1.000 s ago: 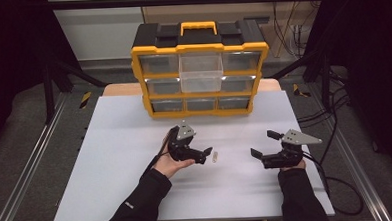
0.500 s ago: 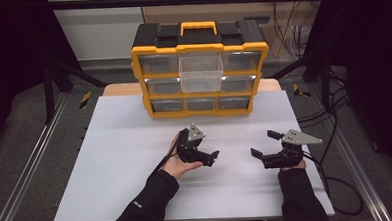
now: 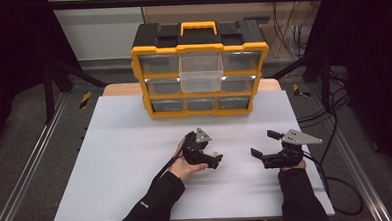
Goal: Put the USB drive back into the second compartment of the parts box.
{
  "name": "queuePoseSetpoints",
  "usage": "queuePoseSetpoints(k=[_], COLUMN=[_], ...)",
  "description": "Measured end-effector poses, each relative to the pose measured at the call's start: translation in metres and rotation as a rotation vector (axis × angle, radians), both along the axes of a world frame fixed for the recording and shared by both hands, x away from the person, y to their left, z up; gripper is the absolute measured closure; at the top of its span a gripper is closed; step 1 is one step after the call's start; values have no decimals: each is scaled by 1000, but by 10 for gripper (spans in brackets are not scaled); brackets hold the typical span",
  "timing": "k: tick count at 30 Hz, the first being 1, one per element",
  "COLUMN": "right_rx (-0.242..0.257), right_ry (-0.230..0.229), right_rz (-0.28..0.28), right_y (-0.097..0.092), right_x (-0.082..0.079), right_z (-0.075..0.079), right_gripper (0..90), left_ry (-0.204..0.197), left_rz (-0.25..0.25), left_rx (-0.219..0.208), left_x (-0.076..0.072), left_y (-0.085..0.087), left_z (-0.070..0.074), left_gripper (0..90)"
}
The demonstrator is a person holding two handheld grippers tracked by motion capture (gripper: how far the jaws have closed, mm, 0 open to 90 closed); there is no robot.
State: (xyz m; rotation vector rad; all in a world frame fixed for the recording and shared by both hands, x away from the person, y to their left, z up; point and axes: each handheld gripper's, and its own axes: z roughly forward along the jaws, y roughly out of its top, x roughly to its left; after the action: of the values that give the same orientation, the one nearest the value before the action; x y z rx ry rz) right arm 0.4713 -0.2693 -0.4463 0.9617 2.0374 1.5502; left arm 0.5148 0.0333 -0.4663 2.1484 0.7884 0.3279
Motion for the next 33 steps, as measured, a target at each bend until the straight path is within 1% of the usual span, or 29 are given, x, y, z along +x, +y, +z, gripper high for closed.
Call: queuePoseSetpoints(k=[3, 6, 15, 24, 33], right_rx=[0, 0, 0, 0, 0], right_ry=[-1, 0, -1, 0, -2], right_rz=[-1, 0, -1, 0, -1], right_y=[0, 0, 0, 0, 0], right_x=[0, 0, 0, 0, 0], right_z=[0, 0, 0, 0, 0], right_gripper=[23, 23, 23, 23, 23], left_ry=[5, 20, 11, 16, 16], left_rz=[2, -6, -13, -32, -45], left_rx=[14, 22, 47, 69, 73], left_x=[0, 0, -1, -3, -4], left_y=[-2, -3, -6, -8, -11], left_z=[-3, -5, -7, -8, -9], left_gripper=[65, 102, 254, 381, 508])
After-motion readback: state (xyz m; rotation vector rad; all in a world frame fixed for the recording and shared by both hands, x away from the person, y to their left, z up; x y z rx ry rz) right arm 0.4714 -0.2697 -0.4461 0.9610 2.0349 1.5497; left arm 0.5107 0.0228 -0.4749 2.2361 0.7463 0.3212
